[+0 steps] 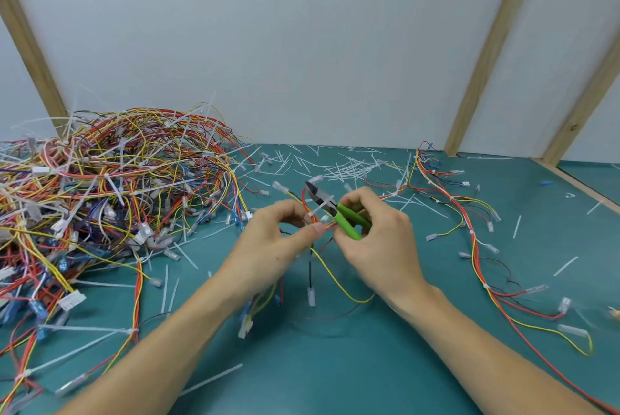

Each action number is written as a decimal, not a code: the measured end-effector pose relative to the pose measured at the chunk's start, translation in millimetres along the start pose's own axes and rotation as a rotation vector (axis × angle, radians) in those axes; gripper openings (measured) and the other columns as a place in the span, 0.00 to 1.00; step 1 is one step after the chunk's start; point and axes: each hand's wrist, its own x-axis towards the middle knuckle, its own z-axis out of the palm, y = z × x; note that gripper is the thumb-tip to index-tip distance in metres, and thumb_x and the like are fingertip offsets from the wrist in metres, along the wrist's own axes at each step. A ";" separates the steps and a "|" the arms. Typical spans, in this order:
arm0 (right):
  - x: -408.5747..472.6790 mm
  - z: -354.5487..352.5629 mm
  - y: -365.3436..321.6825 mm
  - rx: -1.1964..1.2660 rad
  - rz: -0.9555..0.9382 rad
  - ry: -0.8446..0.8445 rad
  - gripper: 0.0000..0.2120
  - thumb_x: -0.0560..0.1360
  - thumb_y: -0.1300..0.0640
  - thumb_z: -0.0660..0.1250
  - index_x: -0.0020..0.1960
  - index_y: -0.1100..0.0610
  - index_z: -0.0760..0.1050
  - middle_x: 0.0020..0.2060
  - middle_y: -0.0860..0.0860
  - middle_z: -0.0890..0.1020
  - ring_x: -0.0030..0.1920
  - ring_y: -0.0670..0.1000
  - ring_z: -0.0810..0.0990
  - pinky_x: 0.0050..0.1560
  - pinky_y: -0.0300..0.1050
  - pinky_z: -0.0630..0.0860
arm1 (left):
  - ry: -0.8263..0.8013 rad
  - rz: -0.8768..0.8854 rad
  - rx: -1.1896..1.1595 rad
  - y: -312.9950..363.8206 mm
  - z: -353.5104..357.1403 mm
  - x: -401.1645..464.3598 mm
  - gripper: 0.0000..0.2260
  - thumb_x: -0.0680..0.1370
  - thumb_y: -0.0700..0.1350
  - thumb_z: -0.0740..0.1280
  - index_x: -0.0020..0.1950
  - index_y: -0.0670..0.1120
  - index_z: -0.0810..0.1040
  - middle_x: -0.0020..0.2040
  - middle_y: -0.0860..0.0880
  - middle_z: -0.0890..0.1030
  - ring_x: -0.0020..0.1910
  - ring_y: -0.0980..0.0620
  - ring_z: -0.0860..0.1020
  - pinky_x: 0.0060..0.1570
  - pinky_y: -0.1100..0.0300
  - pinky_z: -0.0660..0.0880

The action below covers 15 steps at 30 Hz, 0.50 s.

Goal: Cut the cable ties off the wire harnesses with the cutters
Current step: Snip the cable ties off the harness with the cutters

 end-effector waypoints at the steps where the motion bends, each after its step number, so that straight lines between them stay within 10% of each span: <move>1: 0.5 0.2 0.0 0.015 0.016 -0.014 0.12 0.69 0.60 0.75 0.45 0.48 0.75 0.36 0.40 0.81 0.39 0.43 0.80 0.41 0.41 0.76 | 0.074 0.033 0.097 -1.7 -1.5 0.6 0.05 0.77 0.44 0.73 0.43 0.47 0.80 0.42 0.55 0.82 0.40 0.59 0.78 0.45 0.64 0.71; 9: -3.8 3.8 -13.7 0.543 0.239 -0.352 0.06 0.75 0.61 0.70 0.44 0.50 0.77 0.44 0.56 0.87 0.35 0.54 0.85 0.38 0.51 0.79 | 0.437 0.303 0.550 -2.1 -7.8 -1.5 0.07 0.79 0.37 0.67 0.51 0.49 0.77 0.42 0.60 0.80 0.46 0.54 0.79 0.75 0.46 0.60; 15: -2.6 5.1 -19.5 0.720 0.240 -0.219 0.05 0.74 0.59 0.72 0.48 0.59 0.78 0.46 0.59 0.86 0.36 0.54 0.85 0.40 0.46 0.80 | 0.457 0.363 0.541 -6.4 -9.2 2.4 0.08 0.81 0.44 0.61 0.47 0.46 0.79 0.41 0.55 0.78 0.44 0.49 0.73 0.62 0.43 0.69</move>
